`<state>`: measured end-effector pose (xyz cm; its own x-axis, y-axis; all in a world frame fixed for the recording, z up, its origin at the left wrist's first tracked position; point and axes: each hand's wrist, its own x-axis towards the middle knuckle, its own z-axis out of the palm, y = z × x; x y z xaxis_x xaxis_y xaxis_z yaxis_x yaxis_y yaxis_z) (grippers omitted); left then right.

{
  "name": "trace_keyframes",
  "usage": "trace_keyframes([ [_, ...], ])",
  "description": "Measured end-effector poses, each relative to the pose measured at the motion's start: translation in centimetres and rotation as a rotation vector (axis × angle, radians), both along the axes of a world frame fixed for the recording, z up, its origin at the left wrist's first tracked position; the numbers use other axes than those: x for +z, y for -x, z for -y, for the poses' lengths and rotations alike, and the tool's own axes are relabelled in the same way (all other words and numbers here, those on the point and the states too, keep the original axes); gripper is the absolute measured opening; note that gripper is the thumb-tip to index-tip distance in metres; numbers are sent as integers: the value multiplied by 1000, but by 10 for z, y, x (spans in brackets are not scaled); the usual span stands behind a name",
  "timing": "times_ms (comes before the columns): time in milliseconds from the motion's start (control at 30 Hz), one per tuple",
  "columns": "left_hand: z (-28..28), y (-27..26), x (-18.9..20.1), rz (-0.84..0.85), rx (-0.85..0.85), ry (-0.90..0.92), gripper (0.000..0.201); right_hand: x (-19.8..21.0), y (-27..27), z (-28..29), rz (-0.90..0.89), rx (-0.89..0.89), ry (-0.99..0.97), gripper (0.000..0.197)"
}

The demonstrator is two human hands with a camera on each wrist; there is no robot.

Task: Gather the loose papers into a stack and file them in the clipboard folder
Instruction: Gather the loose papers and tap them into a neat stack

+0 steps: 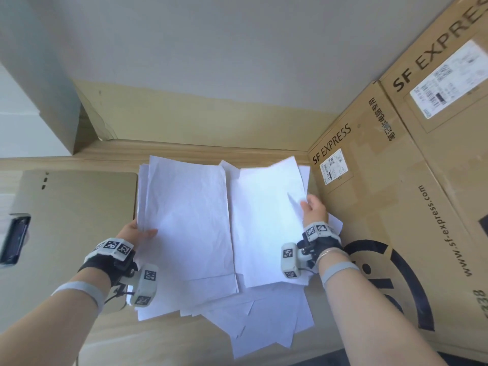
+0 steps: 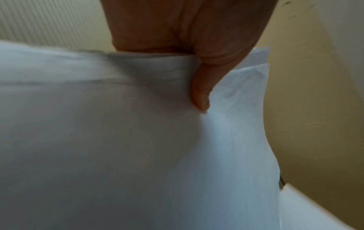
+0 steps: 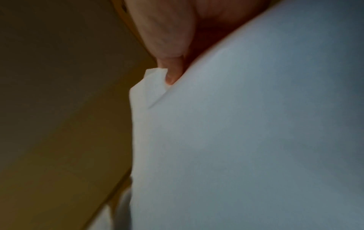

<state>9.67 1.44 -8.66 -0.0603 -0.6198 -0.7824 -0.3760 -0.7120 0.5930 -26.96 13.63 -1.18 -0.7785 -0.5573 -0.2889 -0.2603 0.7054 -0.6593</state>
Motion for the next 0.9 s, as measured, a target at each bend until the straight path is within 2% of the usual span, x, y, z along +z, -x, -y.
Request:
trace_keyframes([
  [133, -1, 3, -3, 73, -37, -3, 38, 30, 7, 27, 39, 185, 206, 12],
  [233, 0, 5, -4, 122, -81, 9, 40, 43, 2, 43, 151, 254, 301, 22],
  [300, 2, 5, -3, 124, -99, 7, 41, 47, 0, 50, 227, 231, 363, 27],
  [400, 3, 5, 2, 161, -161, 14, 44, 49, 1, 55, 364, 50, 483, 23],
  [433, 4, 5, 1, 170, -177, 23, 44, 48, 1, 57, 335, 39, 467, 22],
  [533, 5, 3, 0, 148, -162, 1, 43, 36, -10, 60, 150, 111, 257, 21],
  [667, 9, 1, -2, 87, -144, -41, 43, -3, -35, 61, 150, 147, 60, 16],
  [767, 9, 6, 3, 30, -118, -27, 44, -37, -61, 58, 147, 218, -141, 24],
  [900, 6, 13, 9, 52, -125, -18, 45, -55, -104, 58, 187, 191, -182, 32],
])
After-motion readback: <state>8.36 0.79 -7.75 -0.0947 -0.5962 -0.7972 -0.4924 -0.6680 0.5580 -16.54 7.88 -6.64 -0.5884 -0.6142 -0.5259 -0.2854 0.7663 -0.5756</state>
